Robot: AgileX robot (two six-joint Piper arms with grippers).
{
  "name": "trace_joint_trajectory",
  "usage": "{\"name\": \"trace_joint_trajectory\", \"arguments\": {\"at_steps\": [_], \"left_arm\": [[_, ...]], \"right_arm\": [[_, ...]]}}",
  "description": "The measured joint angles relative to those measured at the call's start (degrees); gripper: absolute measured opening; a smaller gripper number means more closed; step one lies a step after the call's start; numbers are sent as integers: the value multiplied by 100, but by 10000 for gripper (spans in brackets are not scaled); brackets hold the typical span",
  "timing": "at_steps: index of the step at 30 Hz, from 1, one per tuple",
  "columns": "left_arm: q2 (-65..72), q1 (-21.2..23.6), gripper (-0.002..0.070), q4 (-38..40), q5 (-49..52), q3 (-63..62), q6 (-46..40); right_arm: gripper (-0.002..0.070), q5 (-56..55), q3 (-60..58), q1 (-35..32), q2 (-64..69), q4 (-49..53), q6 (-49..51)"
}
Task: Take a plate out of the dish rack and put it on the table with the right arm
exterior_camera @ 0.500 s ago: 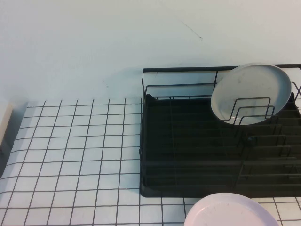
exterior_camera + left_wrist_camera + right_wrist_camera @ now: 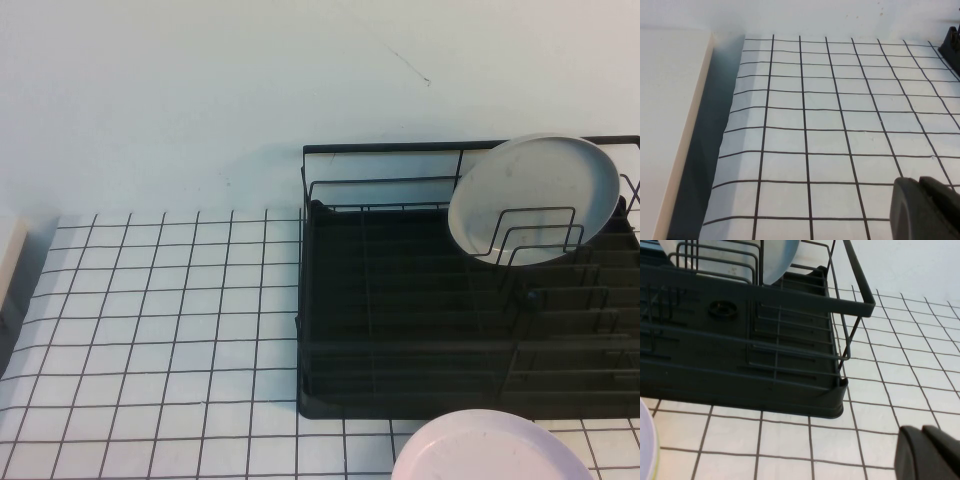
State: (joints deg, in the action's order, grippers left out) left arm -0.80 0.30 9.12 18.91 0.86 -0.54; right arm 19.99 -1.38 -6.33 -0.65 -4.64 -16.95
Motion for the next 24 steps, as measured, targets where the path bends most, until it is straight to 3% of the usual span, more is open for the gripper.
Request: {"name": "trace_joint_trajectory", "arguments": {"at_steps": [19, 24], "left_arm": [[0, 0, -3, 0, 0, 0, 0], [0, 0, -3, 0, 0, 0, 0]], "right_arm": [[-2, 9, 0, 0, 0, -79, 0], [-2, 34, 0, 0, 0, -1372, 78]]}}
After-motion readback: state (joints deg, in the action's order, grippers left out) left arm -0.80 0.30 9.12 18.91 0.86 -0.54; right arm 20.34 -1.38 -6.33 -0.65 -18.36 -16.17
